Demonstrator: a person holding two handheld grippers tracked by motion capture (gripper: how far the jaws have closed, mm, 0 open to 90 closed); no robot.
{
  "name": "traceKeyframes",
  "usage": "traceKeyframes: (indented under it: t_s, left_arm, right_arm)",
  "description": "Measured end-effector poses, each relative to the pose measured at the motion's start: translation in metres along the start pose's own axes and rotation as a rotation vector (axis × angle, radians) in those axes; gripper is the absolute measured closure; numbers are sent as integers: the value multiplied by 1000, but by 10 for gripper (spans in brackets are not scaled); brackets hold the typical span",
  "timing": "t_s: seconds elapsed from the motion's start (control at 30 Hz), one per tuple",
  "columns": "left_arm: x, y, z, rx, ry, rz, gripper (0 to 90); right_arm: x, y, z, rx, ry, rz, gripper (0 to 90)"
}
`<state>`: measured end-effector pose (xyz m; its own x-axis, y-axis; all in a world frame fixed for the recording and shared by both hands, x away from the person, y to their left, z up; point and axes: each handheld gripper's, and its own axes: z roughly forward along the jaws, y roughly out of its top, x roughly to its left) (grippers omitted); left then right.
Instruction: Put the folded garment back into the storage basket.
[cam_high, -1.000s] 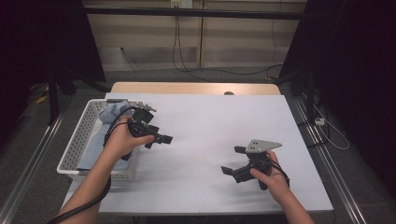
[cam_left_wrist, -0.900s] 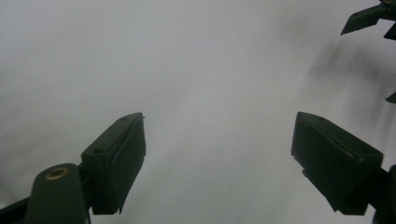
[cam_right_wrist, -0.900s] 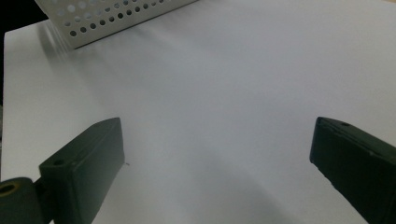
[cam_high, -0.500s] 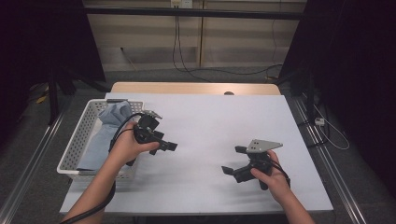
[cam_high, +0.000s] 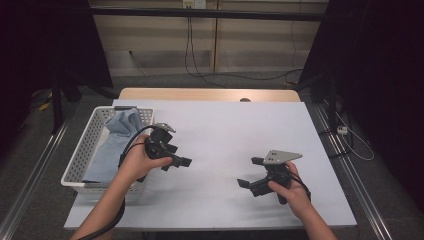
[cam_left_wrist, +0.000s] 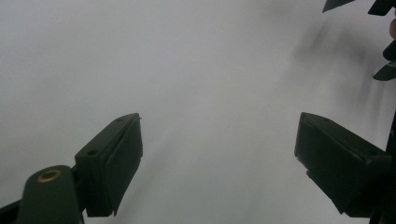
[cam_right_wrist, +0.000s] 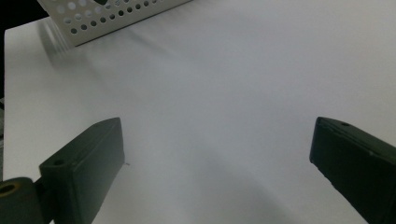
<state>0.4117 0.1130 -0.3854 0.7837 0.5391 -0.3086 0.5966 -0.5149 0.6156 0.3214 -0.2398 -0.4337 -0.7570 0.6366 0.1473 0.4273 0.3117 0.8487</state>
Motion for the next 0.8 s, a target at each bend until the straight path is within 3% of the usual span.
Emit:
traceKeyframes:
  t_s: [0.2,0.8]
  left_arm:
    - [-9,0,-2,-4,-9,29,144]
    - [-22,-11,8,-21,-33,40,134]
  right_arm:
    - [0,1,-2,1,-2,5,28]
    - [-1,-12,-25,26,-32,12,30]
